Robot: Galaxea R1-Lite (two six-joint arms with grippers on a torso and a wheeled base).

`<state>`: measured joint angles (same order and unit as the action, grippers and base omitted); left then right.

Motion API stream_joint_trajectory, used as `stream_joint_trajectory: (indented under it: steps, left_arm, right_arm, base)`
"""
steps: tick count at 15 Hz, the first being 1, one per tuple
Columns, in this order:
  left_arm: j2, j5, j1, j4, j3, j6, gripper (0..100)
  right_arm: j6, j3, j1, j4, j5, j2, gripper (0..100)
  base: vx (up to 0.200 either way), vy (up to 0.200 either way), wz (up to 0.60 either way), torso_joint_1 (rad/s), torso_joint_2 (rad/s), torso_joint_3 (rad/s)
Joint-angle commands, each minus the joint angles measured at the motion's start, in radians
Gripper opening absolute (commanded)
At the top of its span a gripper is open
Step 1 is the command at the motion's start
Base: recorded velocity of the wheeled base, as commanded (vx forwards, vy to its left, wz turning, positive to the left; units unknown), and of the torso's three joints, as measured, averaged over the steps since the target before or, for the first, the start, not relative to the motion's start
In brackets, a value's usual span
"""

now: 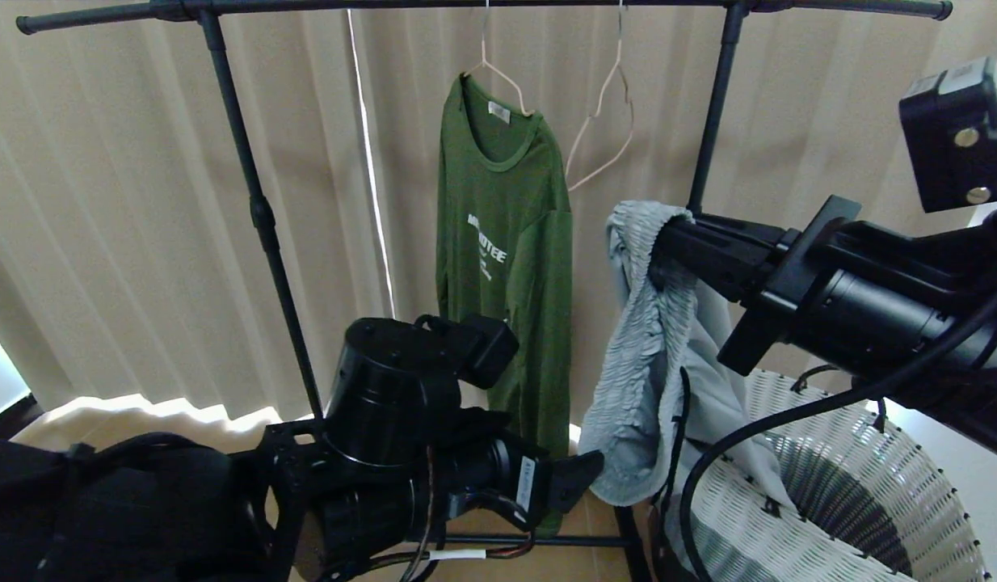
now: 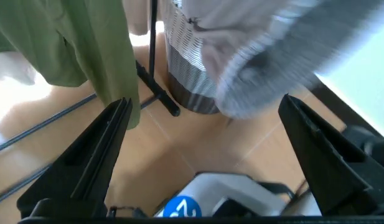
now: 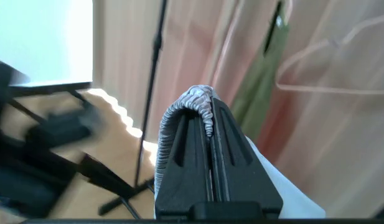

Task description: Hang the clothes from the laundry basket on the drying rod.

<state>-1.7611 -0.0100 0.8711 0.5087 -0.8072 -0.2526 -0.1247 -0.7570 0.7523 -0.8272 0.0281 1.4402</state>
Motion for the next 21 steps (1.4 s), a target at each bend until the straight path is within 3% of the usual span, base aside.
stream_joint_trajectory:
  steps: [1, 4, 10, 11, 14, 16, 17, 18, 21]
  left_arm:
    - [-0.081, -0.001, -0.001, 0.011, -0.04, -0.031, 100]
    - [-0.147, -0.015, -0.004, 0.056, -0.072, -0.093, 100]
    - [-0.178, -0.016, -0.003, 0.06, -0.058, -0.093, 100]
    - [-0.178, -0.016, -0.003, 0.065, -0.055, -0.093, 0]
    - [-0.17, -0.064, 0.006, 0.106, -0.021, -0.074, 0]
    - [-0.161, -0.275, 0.017, 0.203, 0.083, 0.026, 0]
    - [-0.147, -0.312, 0.005, 0.318, 0.155, 0.061, 0]
    - [-0.098, -0.312, -0.029, 0.392, 0.212, 0.095, 0]
    - [0.132, -0.304, -0.172, 0.363, 0.241, 0.185, 0]
  right_arm:
    - [0.0, -0.002, 0.004, -0.001, 0.001, -0.017, 0]
    - [0.0, -0.004, 0.004, 0.005, 0.001, -0.041, 0]
    - [0.0, -0.001, 0.004, 0.011, 0.0, -0.073, 0]
    - [-0.001, -0.001, 0.004, 0.014, 0.0, -0.077, 0]
    - [-0.001, -0.001, -0.001, 0.03, 0.0, -0.083, 0]
    - [-0.001, 0.012, -0.031, 0.03, -0.002, -0.081, 0]
    - [-0.001, 0.012, -0.053, 0.036, -0.002, -0.077, 0]
    - [-0.001, 0.01, -0.073, 0.057, -0.004, -0.073, 0]
    - [-0.003, 0.01, -0.148, 0.079, -0.007, -0.058, 0]
  base:
    - [0.0, 0.0, 0.0, 0.0, 0.0, 0.0]
    - [0.0, 0.0, 0.0, 0.0, 0.0, 0.0]
    - [0.0, 0.0, 0.0, 0.0, 0.0, 0.0]
    - [0.0, 0.0, 0.0, 0.0, 0.0, 0.0]
    - [0.0, 0.0, 0.0, 0.0, 0.0, 0.0]
    - [0.0, 0.0, 0.0, 0.0, 0.0, 0.0]
    - [0.0, 0.0, 0.0, 0.0, 0.0, 0.0]
    - [0.0, 0.0, 0.0, 0.0, 0.0, 0.0]
    - [0.0, 0.0, 0.0, 0.0, 0.0, 0.0]
